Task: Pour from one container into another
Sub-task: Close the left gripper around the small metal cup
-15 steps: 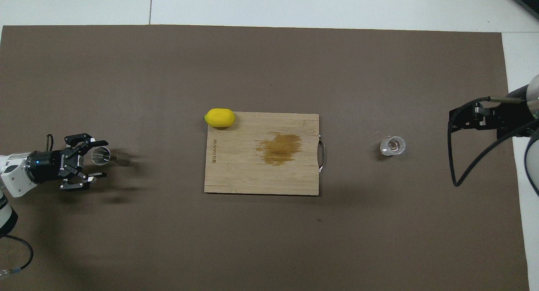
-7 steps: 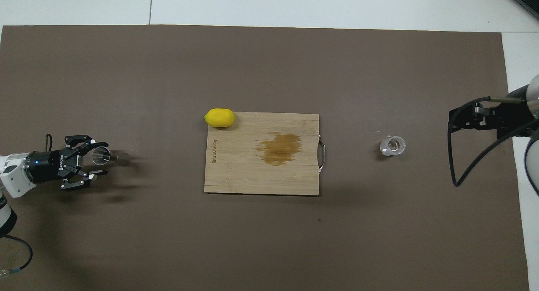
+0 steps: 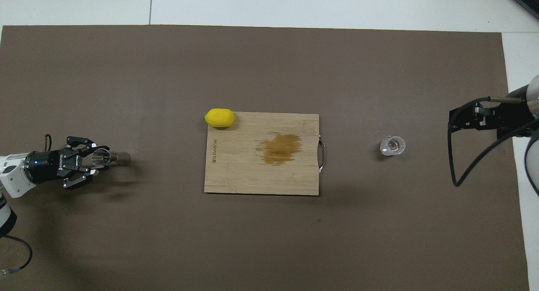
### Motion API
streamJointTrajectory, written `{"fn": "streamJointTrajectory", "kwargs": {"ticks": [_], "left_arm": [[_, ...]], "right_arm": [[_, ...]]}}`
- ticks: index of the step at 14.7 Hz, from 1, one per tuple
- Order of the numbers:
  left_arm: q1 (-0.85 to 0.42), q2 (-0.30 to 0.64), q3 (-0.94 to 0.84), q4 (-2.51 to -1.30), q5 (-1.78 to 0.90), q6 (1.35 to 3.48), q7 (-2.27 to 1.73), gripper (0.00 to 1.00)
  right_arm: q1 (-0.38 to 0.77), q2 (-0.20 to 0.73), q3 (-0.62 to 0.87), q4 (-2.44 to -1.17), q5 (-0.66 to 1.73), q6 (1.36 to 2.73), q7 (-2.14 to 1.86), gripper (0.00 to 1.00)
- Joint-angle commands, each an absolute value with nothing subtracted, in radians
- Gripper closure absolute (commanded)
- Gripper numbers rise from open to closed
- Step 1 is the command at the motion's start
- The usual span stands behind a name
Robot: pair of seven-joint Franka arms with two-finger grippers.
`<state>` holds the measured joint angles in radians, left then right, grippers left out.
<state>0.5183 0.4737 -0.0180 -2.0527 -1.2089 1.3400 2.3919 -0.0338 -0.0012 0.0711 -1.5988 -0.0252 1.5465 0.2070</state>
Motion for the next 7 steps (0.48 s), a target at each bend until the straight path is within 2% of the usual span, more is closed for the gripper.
{"fn": "streamJointTrajectory", "kwargs": {"ticks": [1, 2, 5, 7], "left_arm": [[0.526, 0.474, -0.017, -2.054, -1.226, 1.335, 2.408, 0.62], [0.526, 0.474, -0.017, -2.054, -1.226, 1.335, 2.408, 0.62], [0.528, 0.474, -0.017, -2.052, -1.226, 1.335, 2.408, 0.72], [0.526, 0.474, -0.017, -2.052, -1.224, 1.335, 2.408, 0.74]], "right_arm": [[-0.046, -0.025, 0.077, -1.624, -0.026, 1.551, 0.204, 0.00], [-0.046, -0.025, 0.077, -1.624, -0.026, 1.549, 0.204, 0.00], [-0.046, -0.025, 0.077, -1.624, -0.026, 1.551, 0.203, 0.00], [-0.046, -0.025, 0.075, -1.624, -0.026, 1.551, 0.202, 0.00]]}}
